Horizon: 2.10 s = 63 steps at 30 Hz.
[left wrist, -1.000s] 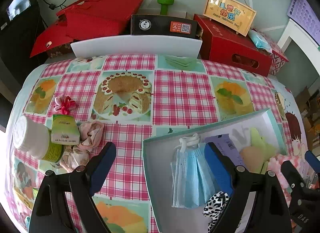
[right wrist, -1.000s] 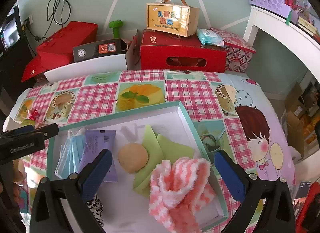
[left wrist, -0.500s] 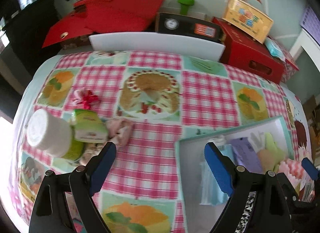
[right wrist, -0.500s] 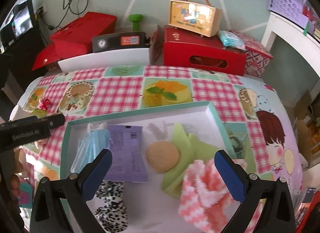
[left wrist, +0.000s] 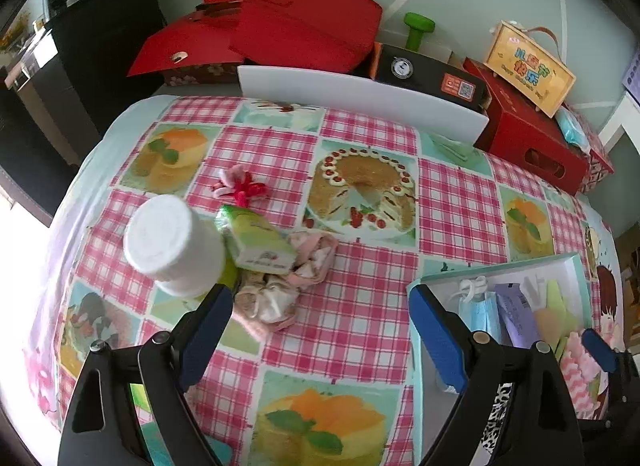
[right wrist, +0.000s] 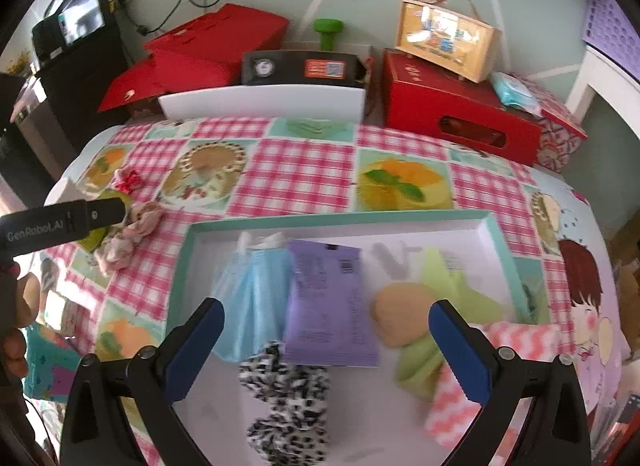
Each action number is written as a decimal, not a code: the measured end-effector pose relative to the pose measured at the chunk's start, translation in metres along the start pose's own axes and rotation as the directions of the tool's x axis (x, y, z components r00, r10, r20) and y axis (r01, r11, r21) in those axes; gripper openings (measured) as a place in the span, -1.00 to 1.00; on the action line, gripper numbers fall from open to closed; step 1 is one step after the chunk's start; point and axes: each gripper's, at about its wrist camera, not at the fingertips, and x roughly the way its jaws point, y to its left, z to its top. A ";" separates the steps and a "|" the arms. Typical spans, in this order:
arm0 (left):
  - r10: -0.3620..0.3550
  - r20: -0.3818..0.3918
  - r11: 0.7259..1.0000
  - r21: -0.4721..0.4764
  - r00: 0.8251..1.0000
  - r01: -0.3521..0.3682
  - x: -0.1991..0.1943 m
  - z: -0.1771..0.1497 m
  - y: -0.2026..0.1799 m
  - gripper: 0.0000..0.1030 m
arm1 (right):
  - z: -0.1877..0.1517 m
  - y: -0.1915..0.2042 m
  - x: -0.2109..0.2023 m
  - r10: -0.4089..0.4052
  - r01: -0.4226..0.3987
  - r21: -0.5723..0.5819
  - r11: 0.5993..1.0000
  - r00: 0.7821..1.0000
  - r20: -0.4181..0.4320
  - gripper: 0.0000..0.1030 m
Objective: Organize soft objects
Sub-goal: 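Move both open grippers back toward the white bottle and remaining items, then grasp the green tissue pack with the left gripper while the right grasps the green box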
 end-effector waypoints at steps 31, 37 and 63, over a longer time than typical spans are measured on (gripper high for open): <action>-0.045 0.070 0.964 -0.260 0.997 0.062 -0.052 0.006 0.134 0.75 | 0.003 0.106 0.015 0.171 -0.168 -0.150 0.974 0.985 0.005 1.00; -0.041 0.056 0.974 -0.220 0.998 0.052 -0.057 0.020 0.155 0.75 | 0.011 0.128 0.015 0.195 -0.190 -0.182 0.965 0.981 0.011 1.00; -0.172 -0.447 0.980 0.011 0.878 0.197 0.047 -0.040 0.140 0.74 | 0.066 0.208 0.063 0.220 -0.233 -0.450 0.862 0.972 -0.083 0.26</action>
